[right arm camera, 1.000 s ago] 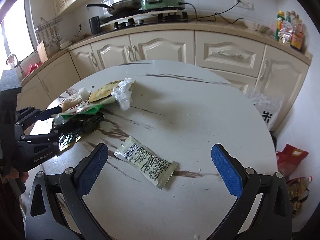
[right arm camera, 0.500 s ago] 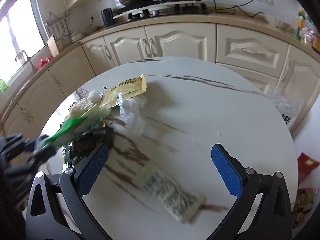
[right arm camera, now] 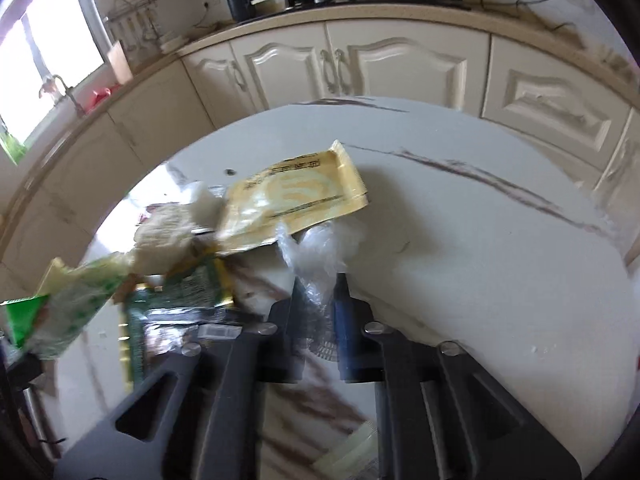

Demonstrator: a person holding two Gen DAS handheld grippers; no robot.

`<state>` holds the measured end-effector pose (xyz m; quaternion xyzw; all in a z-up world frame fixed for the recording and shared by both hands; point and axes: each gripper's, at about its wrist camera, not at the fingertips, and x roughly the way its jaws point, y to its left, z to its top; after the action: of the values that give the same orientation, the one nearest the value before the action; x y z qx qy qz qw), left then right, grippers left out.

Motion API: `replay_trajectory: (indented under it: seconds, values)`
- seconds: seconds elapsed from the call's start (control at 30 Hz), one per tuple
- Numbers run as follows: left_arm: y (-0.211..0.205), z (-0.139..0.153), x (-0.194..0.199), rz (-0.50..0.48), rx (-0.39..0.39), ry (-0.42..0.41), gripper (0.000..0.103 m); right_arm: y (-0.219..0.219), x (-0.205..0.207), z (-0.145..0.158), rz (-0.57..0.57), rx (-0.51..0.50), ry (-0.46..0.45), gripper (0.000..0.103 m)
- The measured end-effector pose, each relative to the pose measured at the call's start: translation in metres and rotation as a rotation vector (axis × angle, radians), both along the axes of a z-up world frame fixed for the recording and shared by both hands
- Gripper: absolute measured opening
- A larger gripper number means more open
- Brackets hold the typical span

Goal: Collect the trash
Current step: 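Grasp the white-red-green printed bag with the left gripper while the right gripper grasps the clear plastic bag, then carry both bags over the blue bin and open both grippers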

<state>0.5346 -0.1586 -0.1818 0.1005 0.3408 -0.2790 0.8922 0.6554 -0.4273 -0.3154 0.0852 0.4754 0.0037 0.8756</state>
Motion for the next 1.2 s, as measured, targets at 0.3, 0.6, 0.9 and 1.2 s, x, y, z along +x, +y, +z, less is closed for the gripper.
replay_trajectory:
  seconds: [0.3,0.6,0.9,1.2]
  values:
    - [0.044,0.025,-0.023,0.022,-0.131,-0.008,0.017,0.029,-0.071,0.069,-0.023,-0.072,-0.149,0.01]
    - [0.105,0.046,-0.067,0.074,-0.251,-0.026,0.017,0.115,-0.123,0.128,0.092,-0.044,-0.269,0.01]
    - [0.217,0.04,-0.113,0.27,-0.246,-0.04,0.017,0.281,-0.119,0.108,0.373,0.059,-0.268,0.01]
    - [0.344,-0.057,-0.095,0.529,-0.198,0.22,0.017,0.426,-0.078,-0.005,0.552,0.052,-0.082,0.01]
